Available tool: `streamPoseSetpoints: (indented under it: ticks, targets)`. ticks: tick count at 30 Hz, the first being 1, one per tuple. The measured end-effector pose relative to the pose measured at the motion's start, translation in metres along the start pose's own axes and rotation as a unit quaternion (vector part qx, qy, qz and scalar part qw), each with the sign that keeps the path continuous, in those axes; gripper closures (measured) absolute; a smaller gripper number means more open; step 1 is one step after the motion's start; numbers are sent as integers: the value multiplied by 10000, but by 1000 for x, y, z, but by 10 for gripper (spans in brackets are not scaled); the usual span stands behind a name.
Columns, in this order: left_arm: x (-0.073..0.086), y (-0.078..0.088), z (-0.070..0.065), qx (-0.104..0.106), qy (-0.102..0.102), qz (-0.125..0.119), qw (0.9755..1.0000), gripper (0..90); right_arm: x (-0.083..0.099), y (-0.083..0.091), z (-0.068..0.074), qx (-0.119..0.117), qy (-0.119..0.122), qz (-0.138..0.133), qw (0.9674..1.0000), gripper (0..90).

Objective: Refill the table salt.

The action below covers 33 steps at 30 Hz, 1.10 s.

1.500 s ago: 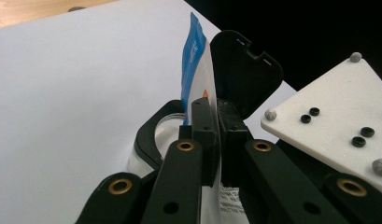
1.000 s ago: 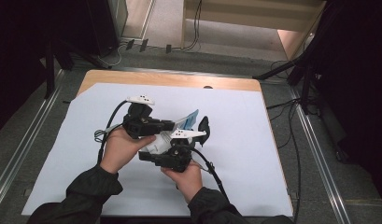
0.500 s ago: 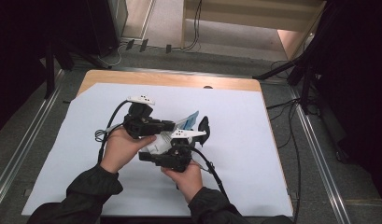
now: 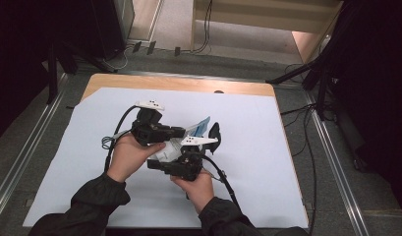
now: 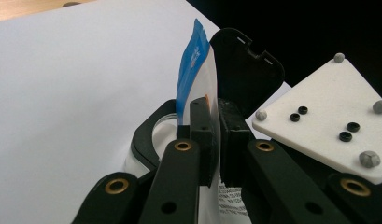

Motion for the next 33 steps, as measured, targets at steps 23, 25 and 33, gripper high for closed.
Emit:
streamPoseSetpoints:
  ticks: [23,25,33]
  targets:
    - [-5,1,-5,-6,-94,-53,9999,872,-1,2,3,-93,64,-89,9999,635]
    - [-5,1,-5,5,-87,-42,10000,872,-2,2,3,-92,69,-82,9999,635]
    - [-5,1,-3,-34,-75,0,10000,873,-1,0,4,-49,99,-52,9999,612]
Point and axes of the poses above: each handheld gripper's, and its own axes: y roughly backward along the jaws, x roughly out of its underside, z roughly to its left, the point moved 2 cm from there along -y, roughly forward along the jaws, and after that the axes turned 15 degrees about -y, right-handed, at the moved point
